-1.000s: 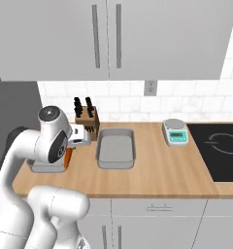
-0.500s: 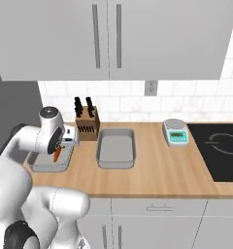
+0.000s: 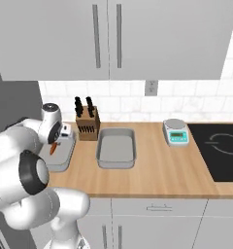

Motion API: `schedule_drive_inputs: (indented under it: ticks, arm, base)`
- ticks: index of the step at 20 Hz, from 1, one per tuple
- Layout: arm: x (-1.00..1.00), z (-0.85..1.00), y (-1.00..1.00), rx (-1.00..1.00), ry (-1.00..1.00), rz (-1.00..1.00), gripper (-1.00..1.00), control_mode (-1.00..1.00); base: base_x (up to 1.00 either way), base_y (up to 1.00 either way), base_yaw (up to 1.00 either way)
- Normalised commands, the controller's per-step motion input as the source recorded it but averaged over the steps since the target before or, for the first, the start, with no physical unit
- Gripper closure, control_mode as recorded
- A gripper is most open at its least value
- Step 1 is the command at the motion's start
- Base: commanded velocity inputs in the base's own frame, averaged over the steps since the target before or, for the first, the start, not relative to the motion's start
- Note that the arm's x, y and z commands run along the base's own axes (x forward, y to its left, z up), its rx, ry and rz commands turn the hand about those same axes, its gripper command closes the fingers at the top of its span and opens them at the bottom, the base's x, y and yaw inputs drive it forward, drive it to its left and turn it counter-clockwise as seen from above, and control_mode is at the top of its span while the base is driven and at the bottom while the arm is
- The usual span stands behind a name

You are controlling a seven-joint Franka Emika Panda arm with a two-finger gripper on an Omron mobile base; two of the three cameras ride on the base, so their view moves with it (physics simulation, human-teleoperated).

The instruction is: Place one carrot and one fish in each tupperware on the nearby counter, to pack two identical lunches.

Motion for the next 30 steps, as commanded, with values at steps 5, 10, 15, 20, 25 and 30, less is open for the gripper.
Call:
schedule_drive_inputs:
  ticks: [5,10,15,20,25,30]
  arm:
    - [0.33,-0.44,0.0,0.0,0.0,0.0,1.0,-1.0]
    - [0.25,-0.48,0.0,0.0,-0.01,0.0,1.0,-1.0]
    - [0.14,-0.1,0.08,0.0,-0.16,0.0,-1.0,-1.0]
    - [0.06,0.16,0.1,0.0,-0.17,0.0,-1.0,-1.0]
    - [-0.19,0.65,-0.37,0.02,-0.04,-0.05,-1.0,-1.0]
    - [-0.62,0.85,-0.85,0.06,-0.02,-0.08,-1.0,-1.0]
  base:
    - [0.0,0.0,0.0]
    - [0.0,0.0,0.0]
    - [0.0,0.0,0.0]
    - [0.0,0.0,0.0]
    - [0.0,0.0,0.0]
    - [0.0,0.0,0.0]
